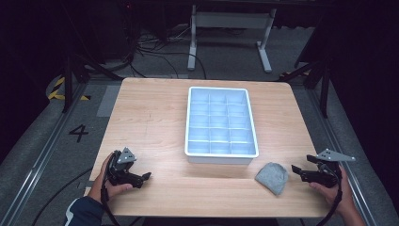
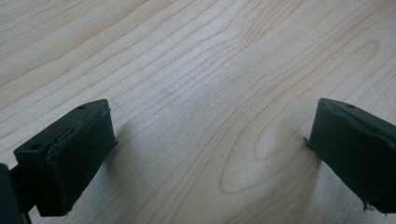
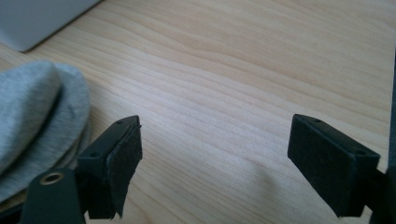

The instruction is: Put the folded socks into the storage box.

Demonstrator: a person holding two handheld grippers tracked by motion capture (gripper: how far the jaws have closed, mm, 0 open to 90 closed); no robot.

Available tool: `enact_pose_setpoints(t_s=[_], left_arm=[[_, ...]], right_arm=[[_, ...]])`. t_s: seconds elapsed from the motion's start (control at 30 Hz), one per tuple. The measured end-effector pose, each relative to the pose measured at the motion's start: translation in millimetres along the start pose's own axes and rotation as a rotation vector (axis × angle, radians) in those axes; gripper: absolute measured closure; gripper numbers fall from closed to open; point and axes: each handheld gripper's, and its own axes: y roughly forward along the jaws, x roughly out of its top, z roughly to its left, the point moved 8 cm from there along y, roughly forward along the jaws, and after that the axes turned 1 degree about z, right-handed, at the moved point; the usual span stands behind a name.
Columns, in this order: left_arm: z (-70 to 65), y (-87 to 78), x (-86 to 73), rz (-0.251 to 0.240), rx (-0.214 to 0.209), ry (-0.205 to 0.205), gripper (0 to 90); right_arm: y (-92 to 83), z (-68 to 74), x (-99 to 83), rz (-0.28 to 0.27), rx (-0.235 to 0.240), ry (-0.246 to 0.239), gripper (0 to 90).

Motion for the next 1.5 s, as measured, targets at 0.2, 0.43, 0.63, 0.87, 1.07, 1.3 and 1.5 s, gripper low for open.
enact_pose_setpoints(t_s=[0.2, 0.43, 0.63, 0.87, 1.07, 1.3, 1.5], left_arm=[[0.0, 0.0, 0.0, 0.000, 0.000, 0.000, 0.5], [0.0, 0.0, 0.0, 0.000, -0.001, 0.000, 0.5], [-0.5, 0.0, -0.2, 0.002, -0.004, -0.003, 0.5], [0.0, 0.0, 0.0, 0.000, 0.000, 0.001, 0.5], [0.0, 0.0, 0.0, 0.000, 0.000, 0.000, 0.5], [0.0, 0.0, 0.0, 0.000, 0.000, 0.000, 0.5], [0.0, 0.0, 0.0, 0.000, -0.001, 0.001, 0.5]], right_arm=[[-8.4, 8.5, 9.8, -0.031, 0.023, -0.019, 19.2], [-12.5, 21.0, 16.8, -0.043, 0.058, -0.051, 19.7], [-12.7, 30.9, 20.1, -0.043, 0.083, -0.080, 19.8], [-11.8, 39.9, 21.5, -0.036, 0.110, -0.095, 20.4], [-14.0, 42.7, 23.8, -0.042, 0.115, -0.104, 20.6], [-18.6, 48.1, 28.7, -0.056, 0.123, -0.115, 20.8], [-17.9, 53.5, 29.5, -0.050, 0.133, -0.131, 20.9]])
